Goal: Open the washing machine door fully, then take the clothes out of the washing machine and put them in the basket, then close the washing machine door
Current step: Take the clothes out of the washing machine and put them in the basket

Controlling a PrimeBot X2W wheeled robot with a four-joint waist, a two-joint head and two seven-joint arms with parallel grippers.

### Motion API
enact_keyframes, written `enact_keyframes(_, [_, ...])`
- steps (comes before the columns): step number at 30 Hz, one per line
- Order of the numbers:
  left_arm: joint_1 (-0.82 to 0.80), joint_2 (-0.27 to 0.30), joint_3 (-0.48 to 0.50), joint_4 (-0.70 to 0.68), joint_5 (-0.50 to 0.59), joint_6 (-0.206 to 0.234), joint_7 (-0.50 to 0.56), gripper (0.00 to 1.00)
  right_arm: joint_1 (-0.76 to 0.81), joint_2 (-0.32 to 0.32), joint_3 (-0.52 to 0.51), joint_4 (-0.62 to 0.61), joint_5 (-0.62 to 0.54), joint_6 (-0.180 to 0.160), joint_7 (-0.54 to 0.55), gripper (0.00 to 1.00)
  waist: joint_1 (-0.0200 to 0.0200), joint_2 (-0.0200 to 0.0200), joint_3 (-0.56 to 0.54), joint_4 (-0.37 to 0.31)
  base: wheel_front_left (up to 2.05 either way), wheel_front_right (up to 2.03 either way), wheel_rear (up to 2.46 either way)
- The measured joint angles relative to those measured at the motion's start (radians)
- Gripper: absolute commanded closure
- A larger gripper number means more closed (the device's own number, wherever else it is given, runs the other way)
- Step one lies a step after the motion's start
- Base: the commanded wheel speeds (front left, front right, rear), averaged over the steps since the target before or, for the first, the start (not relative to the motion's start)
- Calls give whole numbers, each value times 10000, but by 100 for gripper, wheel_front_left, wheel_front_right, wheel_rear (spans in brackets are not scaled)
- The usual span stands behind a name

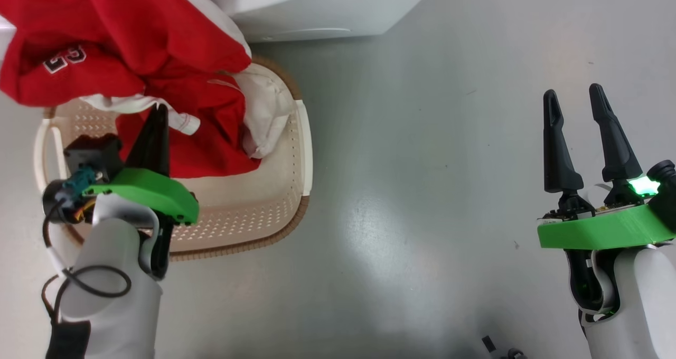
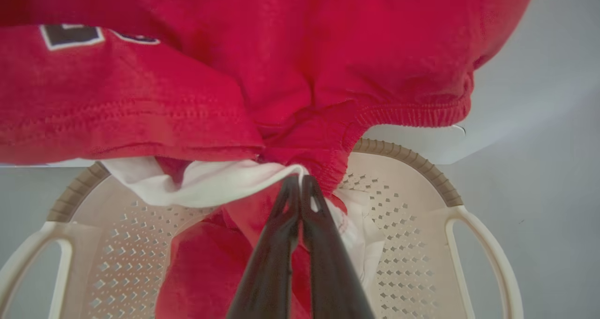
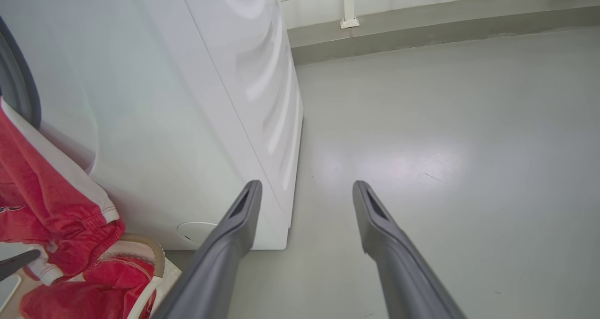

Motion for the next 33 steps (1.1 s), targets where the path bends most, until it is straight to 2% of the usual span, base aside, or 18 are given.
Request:
enact_keyframes(2, [-197, 59, -15, 288, 0, 0, 0, 88, 0, 0, 6, -12, 0, 0, 0, 0, -1, 0, 70, -56, 0, 0, 0])
enact_keyframes(7, [-481, 253, -31, 644, 2, 0, 0, 78, -6, 0, 35, -35, 0, 0, 0, 0, 0, 0, 167, -154, 0, 0, 0])
enact_keyframes(9, [-496, 240, -35, 665, 2, 0, 0, 68, -7, 0, 35, -44, 0, 0, 0, 0, 0, 0, 173, -150, 0, 0, 0])
enact_keyframes(11, [-565, 249, -25, 763, 0, 0, 0, 47, -9, 2, 35, -52, -2, 0, 0, 0, 0, 0, 178, -130, 0, 0, 0])
enact_keyframes(12, [-609, 247, -23, 769, 0, 0, 0, 24, -12, 0, 35, -52, -2, 0, 0, 0, 0, 0, 169, -121, 0, 0, 0])
enact_keyframes(13, [-639, 247, -23, 769, 0, 0, 0, 8, -15, 0, 35, -50, -2, 0, 0, 0, 0, 0, 155, -112, 0, 0, 0])
enact_keyframes(14, [-639, 247, -23, 769, 0, 0, 0, 0, -15, 0, 35, -50, -2, 0, 0, 0, 0, 0, 155, -112, 0, 0, 0])
enact_keyframes(22, [-560, 244, -67, 487, -33, 0, 0, 0, -151, 0, 21, -31, -8, 0, 0, 0, 0, 0, -59, -24, 0, 0, 0])
enact_keyframes(33, [107, 130, -8, -915, -123, 0, -2, 0, -123, -2, -56, 42, -113, 0, 0, 0, 0, 0, -496, 277, 0, 0, 0])
